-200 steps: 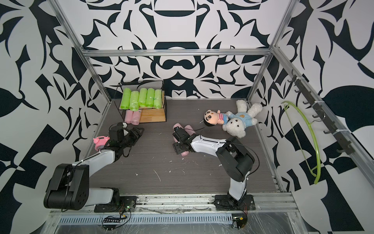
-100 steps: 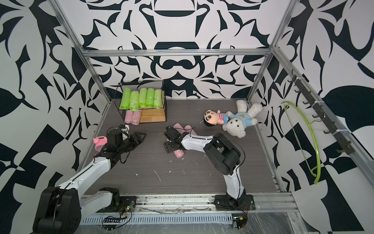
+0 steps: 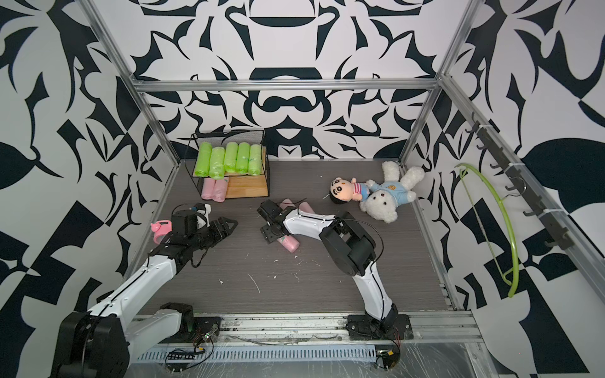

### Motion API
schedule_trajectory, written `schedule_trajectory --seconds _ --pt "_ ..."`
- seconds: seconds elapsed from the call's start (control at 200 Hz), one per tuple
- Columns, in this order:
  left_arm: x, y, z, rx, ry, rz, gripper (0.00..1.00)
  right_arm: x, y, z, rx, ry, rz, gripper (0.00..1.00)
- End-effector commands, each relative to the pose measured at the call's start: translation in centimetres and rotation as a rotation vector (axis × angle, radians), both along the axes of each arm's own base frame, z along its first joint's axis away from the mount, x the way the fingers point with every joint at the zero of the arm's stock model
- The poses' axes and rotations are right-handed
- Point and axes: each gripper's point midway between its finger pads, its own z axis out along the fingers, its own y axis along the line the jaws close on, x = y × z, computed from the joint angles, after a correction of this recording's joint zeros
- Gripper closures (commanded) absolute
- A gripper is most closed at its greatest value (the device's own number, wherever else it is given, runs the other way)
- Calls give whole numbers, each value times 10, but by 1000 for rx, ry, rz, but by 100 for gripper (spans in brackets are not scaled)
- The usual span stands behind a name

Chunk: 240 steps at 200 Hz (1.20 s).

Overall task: Sort the rolls of trash bags by color and place them on the shelf
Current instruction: Pick up the roll of trash bags from the center of the board.

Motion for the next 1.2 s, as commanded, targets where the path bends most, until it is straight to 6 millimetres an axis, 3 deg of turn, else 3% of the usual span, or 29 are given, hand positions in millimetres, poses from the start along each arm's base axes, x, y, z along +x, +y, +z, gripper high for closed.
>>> schedule_trajectory --seconds 0.0,0.17,0.315,0.555,0.825,0.985,1.195 --pt "-4 -2 14 1 -33 -22 26 -4 -3 28 -20 -21 69 22" --pt "-6 0 17 8 -36 -19 26 2 1 28 -22 -29 83 37" --pt "-9 -1 18 5 -47 -25 26 10 10 50 36 -77 76 50" --pt "-8 -13 45 -87 -139 -68 25 15 21 129 363 -172 -16 59" --pt "-9 -21 77 -198 -223 -77 20 9 14 217 727 -279 -140 62" --pt "-8 -27 87 -261 -245 -93 18 8 11 250 905 -311 -207 63" --pt "-9 -35 99 -380 -257 -109 16 12 -2 280 1065 -353 -312 63"
